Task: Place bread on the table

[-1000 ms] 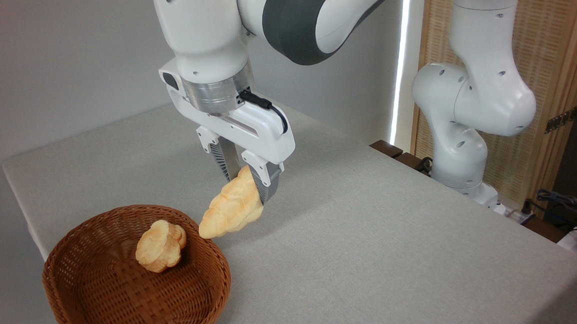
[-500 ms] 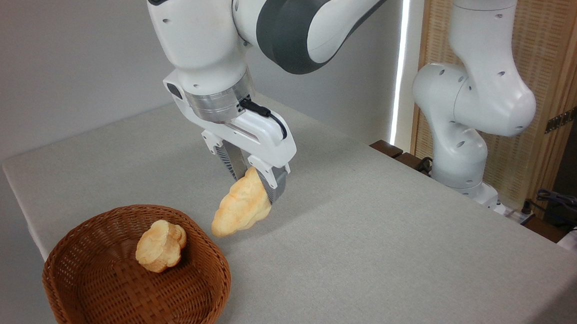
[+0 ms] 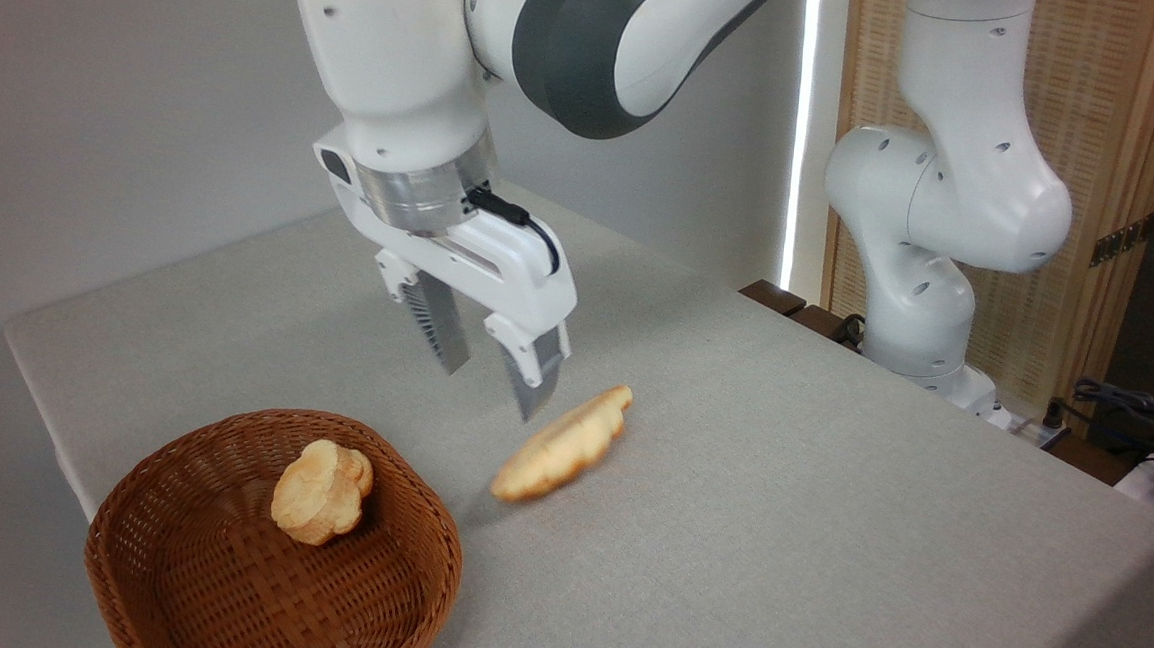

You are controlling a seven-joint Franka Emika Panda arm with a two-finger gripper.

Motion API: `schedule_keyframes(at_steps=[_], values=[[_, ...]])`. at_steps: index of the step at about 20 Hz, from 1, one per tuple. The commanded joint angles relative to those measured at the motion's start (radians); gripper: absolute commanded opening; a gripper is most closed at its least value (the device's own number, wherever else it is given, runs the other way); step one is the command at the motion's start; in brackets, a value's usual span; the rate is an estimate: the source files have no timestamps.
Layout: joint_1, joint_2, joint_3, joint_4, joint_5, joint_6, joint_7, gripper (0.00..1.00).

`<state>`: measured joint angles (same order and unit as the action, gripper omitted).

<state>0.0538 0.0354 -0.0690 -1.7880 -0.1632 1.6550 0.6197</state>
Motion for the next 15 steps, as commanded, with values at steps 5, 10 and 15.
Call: schedule_keyframes(at_steps=[5,10,15], values=[[-0.006,-0.005,0.003,0.056,0.059,0.135,0.061,1.0],[-0.006,-0.009,-0.015,0.064,0.062,0.149,0.098,1.0],[-0.006,-0.017,-0.038,0.064,0.062,0.147,0.095,1.0]])
